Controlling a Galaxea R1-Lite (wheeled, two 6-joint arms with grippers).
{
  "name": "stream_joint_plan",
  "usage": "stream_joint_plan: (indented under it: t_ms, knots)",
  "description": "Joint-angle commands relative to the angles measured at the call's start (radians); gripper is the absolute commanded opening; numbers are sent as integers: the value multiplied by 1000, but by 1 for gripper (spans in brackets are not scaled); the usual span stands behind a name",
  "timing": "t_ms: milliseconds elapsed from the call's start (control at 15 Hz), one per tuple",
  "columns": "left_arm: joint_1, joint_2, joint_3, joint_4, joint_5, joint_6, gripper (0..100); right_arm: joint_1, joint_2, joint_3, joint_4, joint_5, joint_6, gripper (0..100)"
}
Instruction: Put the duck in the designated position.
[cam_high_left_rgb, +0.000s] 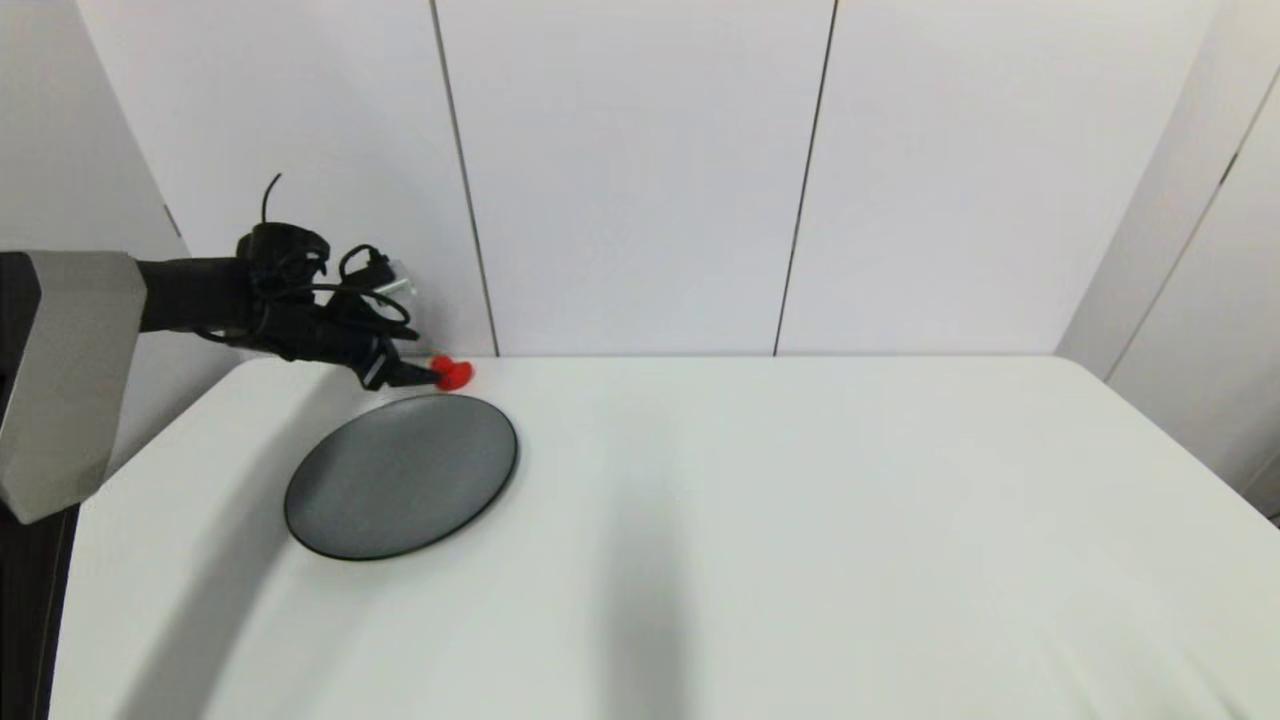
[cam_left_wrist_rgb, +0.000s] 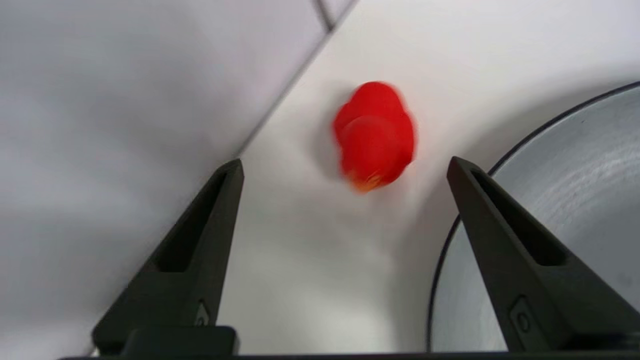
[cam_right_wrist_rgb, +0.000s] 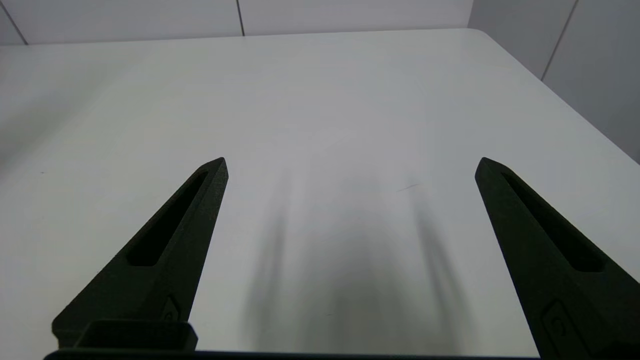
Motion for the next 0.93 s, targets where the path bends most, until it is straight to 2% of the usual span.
stream_joint_plan:
  t_ms: [67, 333, 600, 867, 933]
  knots:
    - [56, -113, 2, 7, -3, 1, 100, 0, 1, 0, -1, 0, 1, 100]
    - [85, -323, 48, 38, 6, -48, 100, 0, 1, 0, -1, 0, 1, 100]
    - [88, -590, 187, 62, 101, -160, 100, 0, 1, 0, -1, 0, 1, 100]
    - [90, -888, 428, 62, 189, -281, 100, 0, 1, 0, -1, 0, 1, 100]
    - [90, -1003, 506, 61, 215, -355, 100, 0, 1, 0, -1, 0, 1, 100]
